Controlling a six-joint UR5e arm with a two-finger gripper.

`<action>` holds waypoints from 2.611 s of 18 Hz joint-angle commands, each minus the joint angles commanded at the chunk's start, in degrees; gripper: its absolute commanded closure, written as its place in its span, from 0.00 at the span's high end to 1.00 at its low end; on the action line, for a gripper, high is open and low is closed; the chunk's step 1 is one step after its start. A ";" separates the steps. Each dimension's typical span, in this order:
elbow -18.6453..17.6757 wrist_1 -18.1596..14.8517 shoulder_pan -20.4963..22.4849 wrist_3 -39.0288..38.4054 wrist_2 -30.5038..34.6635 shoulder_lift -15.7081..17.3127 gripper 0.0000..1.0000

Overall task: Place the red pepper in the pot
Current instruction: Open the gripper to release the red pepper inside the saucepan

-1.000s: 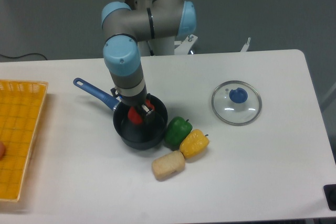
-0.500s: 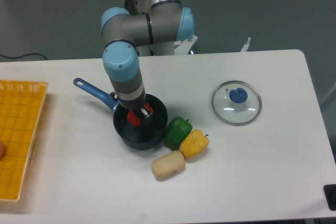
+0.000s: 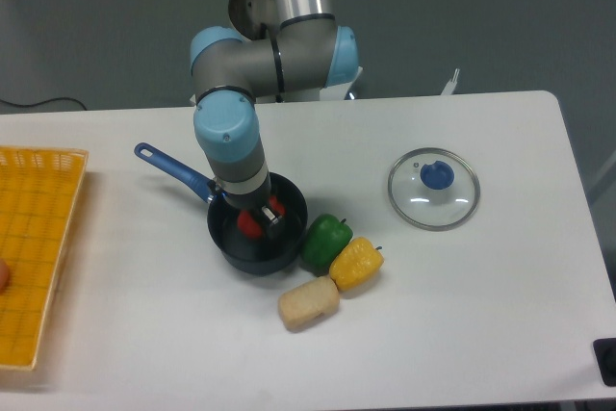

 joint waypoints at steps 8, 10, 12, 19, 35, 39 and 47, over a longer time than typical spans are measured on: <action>0.00 0.44 -0.09 -0.09 1.14 -1.58 0.33; 0.00 0.61 -0.09 0.00 1.23 -2.02 0.33; 0.00 0.79 -0.09 -0.09 1.23 -2.37 0.33; 0.26 0.88 -0.18 0.00 1.23 -3.87 0.34; 0.44 0.79 -0.18 0.00 1.23 -4.04 0.71; 0.35 0.79 -0.18 0.00 1.14 -3.96 0.78; 0.26 0.70 -0.26 0.00 1.14 -3.61 0.83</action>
